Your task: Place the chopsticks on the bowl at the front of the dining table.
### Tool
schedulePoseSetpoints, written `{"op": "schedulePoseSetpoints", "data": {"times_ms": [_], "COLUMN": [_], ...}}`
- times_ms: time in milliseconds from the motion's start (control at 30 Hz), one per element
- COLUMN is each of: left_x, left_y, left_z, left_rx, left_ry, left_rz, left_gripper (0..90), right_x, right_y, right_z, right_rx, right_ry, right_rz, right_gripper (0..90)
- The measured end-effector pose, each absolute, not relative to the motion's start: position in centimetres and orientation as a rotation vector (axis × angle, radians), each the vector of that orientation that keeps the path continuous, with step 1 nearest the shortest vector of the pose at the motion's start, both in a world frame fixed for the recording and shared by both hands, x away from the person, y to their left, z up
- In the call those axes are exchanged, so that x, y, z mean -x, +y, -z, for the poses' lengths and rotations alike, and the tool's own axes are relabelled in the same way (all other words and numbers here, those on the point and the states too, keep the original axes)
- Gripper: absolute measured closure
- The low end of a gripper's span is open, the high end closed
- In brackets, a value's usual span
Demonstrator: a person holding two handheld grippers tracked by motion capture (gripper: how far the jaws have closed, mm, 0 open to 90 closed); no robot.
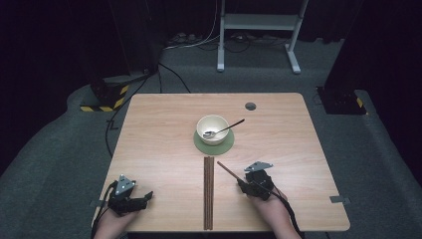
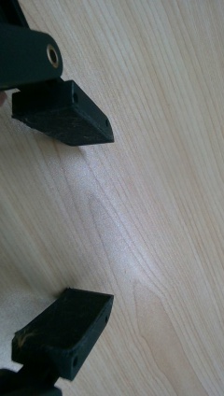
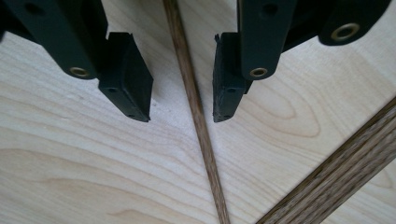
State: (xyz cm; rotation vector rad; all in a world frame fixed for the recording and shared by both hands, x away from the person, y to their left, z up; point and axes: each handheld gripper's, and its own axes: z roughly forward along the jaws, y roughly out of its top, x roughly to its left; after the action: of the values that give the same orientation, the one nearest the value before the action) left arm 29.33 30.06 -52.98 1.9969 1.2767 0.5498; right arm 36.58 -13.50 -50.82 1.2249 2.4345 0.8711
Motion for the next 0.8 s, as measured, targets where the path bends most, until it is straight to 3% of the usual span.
{"op": "schedulePoseSetpoints", "data": {"times_ms": [133,233,433,800], "left_x": [-29.34,-29.33,-29.33,-29.32], "left_y": [30.06,30.07,30.08,30.07], "left_z": [53.01,52.99,52.99,52.99], "left_rx": [-1.995,-1.998,-1.999,-1.999], "left_ry": [1.273,1.273,1.272,1.272], "left_rz": [-0.548,-0.549,-0.549,-0.548], "left_gripper": [19.1,19.1,19.1,19.1], "right_x": [-36.43,-36.43,-36.79,-36.83], "right_y": [-13.31,-13.28,-13.19,-12.86], "right_z": [50.89,50.79,50.70,50.78], "right_rx": [-1.177,-1.132,-1.124,-1.095], "right_ry": [2.437,2.466,2.484,2.491], "right_rz": [-0.853,-0.850,-0.847,-0.858], "right_gripper": [59.3,70.8,79.7,84.3]}}
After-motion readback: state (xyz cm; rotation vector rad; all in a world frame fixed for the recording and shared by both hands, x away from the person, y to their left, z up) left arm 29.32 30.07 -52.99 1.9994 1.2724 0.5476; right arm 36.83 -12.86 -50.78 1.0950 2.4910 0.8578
